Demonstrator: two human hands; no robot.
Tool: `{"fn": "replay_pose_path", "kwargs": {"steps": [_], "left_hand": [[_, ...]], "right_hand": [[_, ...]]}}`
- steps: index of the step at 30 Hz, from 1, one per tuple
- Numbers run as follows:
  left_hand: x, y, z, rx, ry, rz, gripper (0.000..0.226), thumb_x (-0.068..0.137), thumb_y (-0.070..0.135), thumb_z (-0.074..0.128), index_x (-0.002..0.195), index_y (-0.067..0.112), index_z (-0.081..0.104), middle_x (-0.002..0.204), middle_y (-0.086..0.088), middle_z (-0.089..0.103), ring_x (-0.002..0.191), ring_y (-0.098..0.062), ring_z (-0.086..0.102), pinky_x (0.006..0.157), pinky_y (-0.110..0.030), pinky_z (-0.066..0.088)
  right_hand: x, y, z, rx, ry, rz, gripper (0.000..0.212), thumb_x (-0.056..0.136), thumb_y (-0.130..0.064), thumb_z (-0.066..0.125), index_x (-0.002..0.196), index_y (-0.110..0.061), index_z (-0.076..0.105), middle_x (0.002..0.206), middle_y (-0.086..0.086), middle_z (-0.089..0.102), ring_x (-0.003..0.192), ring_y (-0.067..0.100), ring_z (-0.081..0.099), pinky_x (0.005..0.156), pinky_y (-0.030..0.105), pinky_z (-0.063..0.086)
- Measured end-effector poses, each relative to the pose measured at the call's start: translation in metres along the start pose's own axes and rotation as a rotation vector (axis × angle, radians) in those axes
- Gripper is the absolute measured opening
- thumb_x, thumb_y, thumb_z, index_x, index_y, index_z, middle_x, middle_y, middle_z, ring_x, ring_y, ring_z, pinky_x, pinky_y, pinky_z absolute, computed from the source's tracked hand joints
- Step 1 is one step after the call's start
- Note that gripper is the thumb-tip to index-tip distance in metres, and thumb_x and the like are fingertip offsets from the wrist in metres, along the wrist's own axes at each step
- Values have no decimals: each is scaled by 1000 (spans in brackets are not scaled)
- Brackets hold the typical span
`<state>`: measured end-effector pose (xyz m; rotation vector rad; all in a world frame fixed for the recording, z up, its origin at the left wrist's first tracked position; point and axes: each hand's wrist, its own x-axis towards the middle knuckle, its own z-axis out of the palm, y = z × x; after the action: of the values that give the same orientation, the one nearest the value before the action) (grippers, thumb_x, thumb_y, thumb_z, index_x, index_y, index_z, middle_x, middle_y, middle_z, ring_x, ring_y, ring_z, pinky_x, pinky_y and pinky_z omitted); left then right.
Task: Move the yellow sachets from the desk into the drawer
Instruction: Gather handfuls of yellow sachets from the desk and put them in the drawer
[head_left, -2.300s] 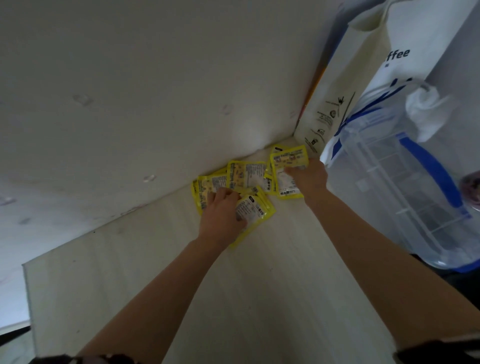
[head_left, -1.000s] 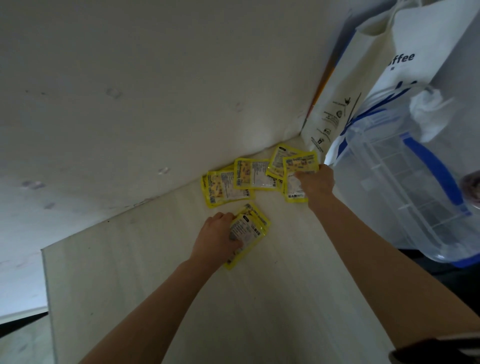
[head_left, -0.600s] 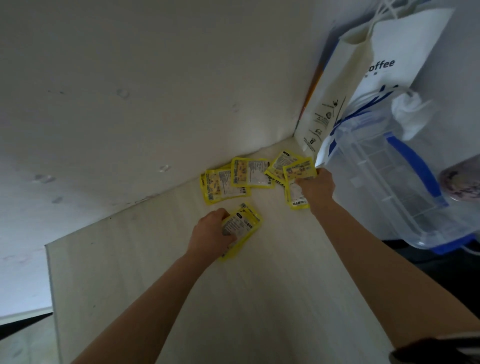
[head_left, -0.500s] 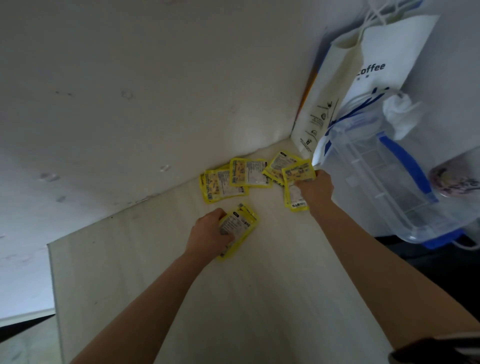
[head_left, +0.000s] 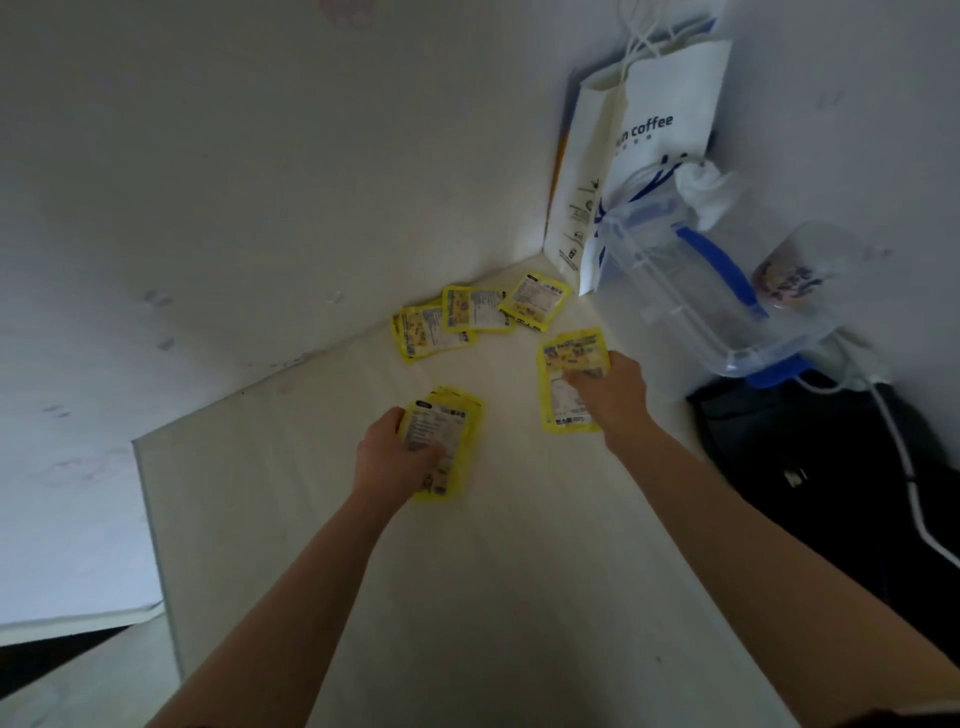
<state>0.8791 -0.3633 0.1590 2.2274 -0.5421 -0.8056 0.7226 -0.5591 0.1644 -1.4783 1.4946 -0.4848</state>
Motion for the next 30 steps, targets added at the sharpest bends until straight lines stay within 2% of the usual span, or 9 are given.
{"fn": "replay_pose_path", "kwargs": {"steps": [4, 8, 12, 13, 17, 20, 26, 28, 30], "left_hand": [[-33, -16, 1, -170, -27, -56, 25, 72, 15, 79, 91, 22, 64, 88, 0, 71, 80, -20, 70, 70, -38, 60], [-65, -27, 0, -304, -68, -93, 28, 73, 10, 79, 97, 15, 65, 88, -2, 72, 76, -19, 71, 59, -29, 58], [-95, -43, -1, -368, -120, -91, 25, 75, 8, 78, 93, 20, 64, 84, 2, 70, 73, -14, 68, 53, -22, 52], [-102, -49, -1, -378, -139, -91, 25, 75, 8, 78, 94, 20, 64, 85, 2, 70, 73, -14, 68, 53, -22, 52], [-129, -80, -5, -392, -231, -60, 25, 76, 7, 77, 97, 16, 66, 86, 0, 72, 70, -12, 69, 50, -20, 53], [-145, -103, -10, -379, -284, -27, 25, 74, 7, 78, 95, 16, 68, 84, -1, 73, 66, -12, 70, 55, -25, 58], [-179, -143, -12, -318, -409, 10, 26, 74, 9, 79, 98, 12, 71, 90, -8, 75, 81, -25, 73, 72, -40, 60], [-194, -150, -12, -284, -457, 28, 25, 74, 10, 79, 98, 12, 71, 90, -7, 75, 83, -25, 73, 74, -42, 60], [-208, -154, -9, -260, -506, 32, 24, 74, 8, 78, 97, 14, 71, 90, -6, 75, 82, -23, 73, 73, -40, 61]], "right_hand": [[-47, 21, -12, 79, -7, 29, 10, 80, -18, 73, 89, -17, 70, 88, 8, 71, 82, 27, 68, 75, 40, 57], [-94, 49, -21, 197, -6, 105, 8, 80, -17, 73, 86, -22, 71, 87, 5, 72, 79, 25, 69, 71, 35, 56], [-149, 77, -23, 307, 20, 167, 11, 85, -15, 69, 96, -18, 70, 93, 8, 71, 78, 22, 67, 63, 28, 53], [-163, 84, -21, 340, 37, 187, 12, 86, -14, 69, 97, -16, 71, 94, 10, 72, 78, 24, 68, 63, 30, 54], [-224, 113, -10, 427, 115, 258, 10, 85, -12, 69, 94, -16, 71, 90, 11, 73, 81, 30, 71, 75, 48, 59], [-269, 133, -3, 440, 174, 288, 7, 85, -15, 70, 87, -21, 71, 85, 7, 74, 78, 27, 72, 74, 49, 60], [-350, 171, 3, 486, 302, 364, 7, 84, -16, 71, 82, -23, 70, 88, 8, 74, 80, 27, 72, 75, 46, 60], [-373, 181, 2, 519, 337, 407, 5, 85, -17, 71, 86, -21, 71, 91, 9, 74, 82, 27, 71, 77, 48, 59], [-394, 190, -2, 544, 381, 442, 10, 85, -16, 70, 95, -16, 71, 91, 8, 73, 84, 27, 71, 78, 48, 59]]}}
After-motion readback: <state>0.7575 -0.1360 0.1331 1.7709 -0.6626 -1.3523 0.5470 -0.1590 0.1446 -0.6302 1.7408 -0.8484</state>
